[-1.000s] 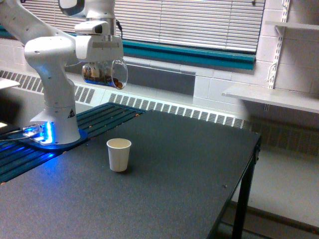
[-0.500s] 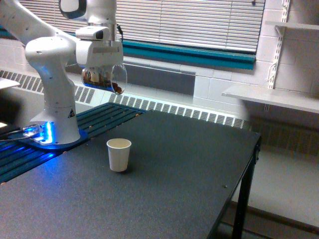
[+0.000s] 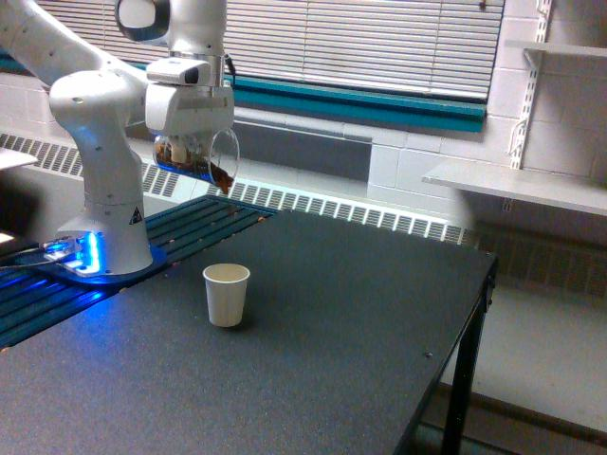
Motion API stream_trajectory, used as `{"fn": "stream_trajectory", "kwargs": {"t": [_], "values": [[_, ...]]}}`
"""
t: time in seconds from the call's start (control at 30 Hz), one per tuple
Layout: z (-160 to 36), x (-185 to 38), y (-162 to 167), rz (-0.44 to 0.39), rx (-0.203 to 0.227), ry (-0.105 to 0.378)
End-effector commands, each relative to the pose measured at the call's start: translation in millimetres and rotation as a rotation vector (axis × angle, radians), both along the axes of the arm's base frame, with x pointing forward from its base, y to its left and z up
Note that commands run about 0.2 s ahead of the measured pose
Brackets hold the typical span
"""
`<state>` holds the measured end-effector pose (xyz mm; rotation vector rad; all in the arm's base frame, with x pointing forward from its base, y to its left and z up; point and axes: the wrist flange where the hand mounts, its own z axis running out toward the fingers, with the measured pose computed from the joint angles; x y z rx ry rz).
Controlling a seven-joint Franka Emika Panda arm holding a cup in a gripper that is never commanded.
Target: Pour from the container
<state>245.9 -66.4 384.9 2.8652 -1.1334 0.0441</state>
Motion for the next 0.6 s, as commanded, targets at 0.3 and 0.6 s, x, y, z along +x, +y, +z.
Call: {"fn": "stream_trajectory", "kwargs": {"t": [0.3, 0.6], "values": [[-20.6, -3.2, 4.6, -0.006, -0.018, 0.061], [-20.1, 1.1, 5.0, -0.003, -0.02, 0.069]]}}
